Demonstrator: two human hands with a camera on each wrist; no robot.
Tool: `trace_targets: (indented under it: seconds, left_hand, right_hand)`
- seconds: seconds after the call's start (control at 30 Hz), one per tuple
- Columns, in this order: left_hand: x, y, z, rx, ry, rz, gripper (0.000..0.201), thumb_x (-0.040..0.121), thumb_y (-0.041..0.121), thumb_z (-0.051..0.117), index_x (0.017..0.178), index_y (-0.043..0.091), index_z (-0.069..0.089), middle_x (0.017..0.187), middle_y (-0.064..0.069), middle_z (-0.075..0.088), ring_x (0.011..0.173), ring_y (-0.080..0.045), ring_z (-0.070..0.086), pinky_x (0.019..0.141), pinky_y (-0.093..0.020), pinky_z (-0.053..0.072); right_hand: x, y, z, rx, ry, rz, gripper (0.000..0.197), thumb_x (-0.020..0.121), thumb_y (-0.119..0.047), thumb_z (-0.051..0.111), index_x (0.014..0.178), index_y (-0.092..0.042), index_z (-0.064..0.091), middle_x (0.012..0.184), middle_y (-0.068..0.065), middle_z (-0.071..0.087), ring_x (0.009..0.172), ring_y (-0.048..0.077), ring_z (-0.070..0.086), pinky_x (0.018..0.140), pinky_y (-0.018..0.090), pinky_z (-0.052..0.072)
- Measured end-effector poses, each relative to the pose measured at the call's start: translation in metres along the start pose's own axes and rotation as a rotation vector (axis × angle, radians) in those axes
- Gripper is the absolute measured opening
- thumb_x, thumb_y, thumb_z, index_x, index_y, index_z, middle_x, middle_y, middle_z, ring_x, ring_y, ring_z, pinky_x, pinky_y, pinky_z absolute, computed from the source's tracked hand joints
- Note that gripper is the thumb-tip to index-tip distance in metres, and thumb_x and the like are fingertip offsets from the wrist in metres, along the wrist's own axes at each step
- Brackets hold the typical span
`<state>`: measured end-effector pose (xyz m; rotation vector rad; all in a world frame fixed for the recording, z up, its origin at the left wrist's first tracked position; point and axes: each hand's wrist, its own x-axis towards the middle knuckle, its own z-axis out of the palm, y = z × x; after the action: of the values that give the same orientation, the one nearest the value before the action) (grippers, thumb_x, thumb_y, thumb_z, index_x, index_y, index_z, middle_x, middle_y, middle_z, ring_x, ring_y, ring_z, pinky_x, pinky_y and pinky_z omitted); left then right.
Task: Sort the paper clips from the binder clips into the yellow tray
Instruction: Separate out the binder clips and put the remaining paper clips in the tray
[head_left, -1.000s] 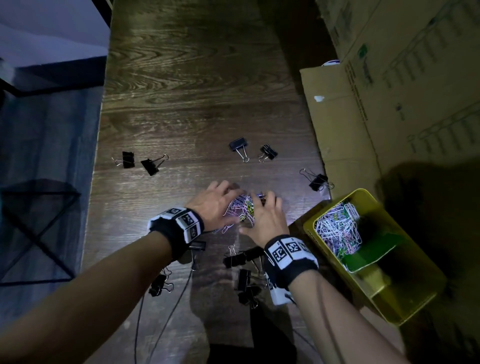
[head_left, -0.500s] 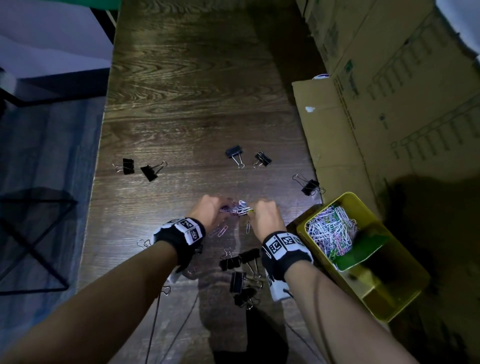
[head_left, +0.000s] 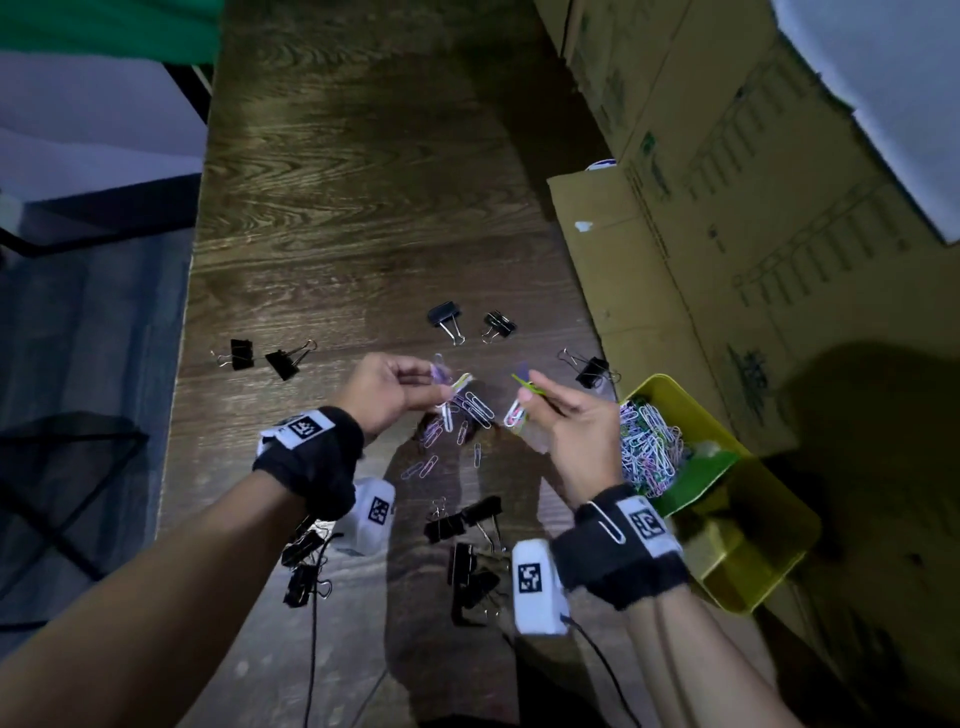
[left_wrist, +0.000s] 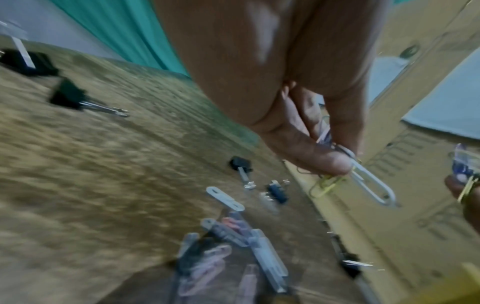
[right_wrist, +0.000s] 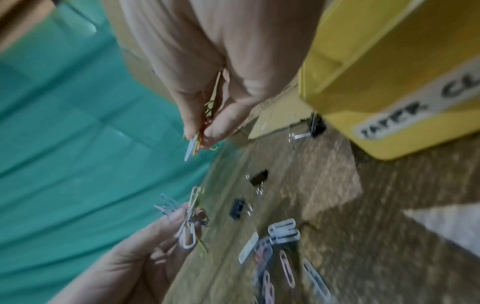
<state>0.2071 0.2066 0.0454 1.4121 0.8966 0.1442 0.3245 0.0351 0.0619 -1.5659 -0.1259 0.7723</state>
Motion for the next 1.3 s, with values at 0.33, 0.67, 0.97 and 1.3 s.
trace_targets:
  seconds: [0.33, 0.67, 0.97, 1.3]
  left_hand:
    - [-0.012, 0.053, 0.149, -0.023, -0.411, 0.036, 0.02, 0.074, -0.012, 0.067, 0.09, 0.0, 0.066, 0.059, 0.006, 0.069, 0.054, -0.002, 0.061, 0.056, -0.016, 0.054]
    - [-0.015, 0.034, 0.172, 0.732, -0.395, 0.277, 0.029, 0.085, 0.021, 0.065, 0.114, 0.024, 0.065, 0.106, 0.001, 0.069, 0.084, -0.01, 0.061, 0.079, -0.021, 0.044]
    - [0.038, -0.01, 0.029, 0.999, -0.013, 0.174, 0.059, 0.077, -0.007, 0.05, 0.131, 0.017, 0.05, 0.125, -0.011, 0.056, 0.114, -0.026, 0.053, 0.099, -0.035, 0.042]
    - [0.015, -0.07, -0.008, 1.387, -0.287, 0.341, 0.052, 0.092, 0.031, 0.045, 0.141, 0.019, 0.033, 0.134, -0.005, 0.044, 0.11, -0.025, 0.044, 0.09, -0.045, 0.045]
  right_hand:
    - [-0.013, -0.014, -0.099, -0.022, 0.419, -0.089, 0.018, 0.078, -0.011, 0.076, 0.09, -0.024, 0.076, 0.097, 0.007, 0.074, 0.094, 0.02, 0.069, 0.094, 0.047, 0.052]
    - [-0.005, 0.0, -0.114, -0.654, 0.226, 0.09, 0.038, 0.09, -0.024, 0.06, 0.128, -0.027, 0.056, 0.127, 0.001, 0.062, 0.105, 0.023, 0.062, 0.099, 0.041, 0.048]
    - [-0.018, -0.018, -0.043, -0.808, -0.193, -0.335, 0.029, 0.091, -0.013, 0.058, 0.12, -0.016, 0.063, 0.108, -0.003, 0.06, 0.09, 0.006, 0.057, 0.089, 0.021, 0.049]
    - [0.041, 0.065, 0.031, -1.381, -0.606, -0.274, 0.08, 0.084, -0.012, 0.066, 0.148, -0.013, 0.018, 0.145, 0.006, 0.026, 0.131, 0.027, 0.026, 0.105, 0.045, 0.037]
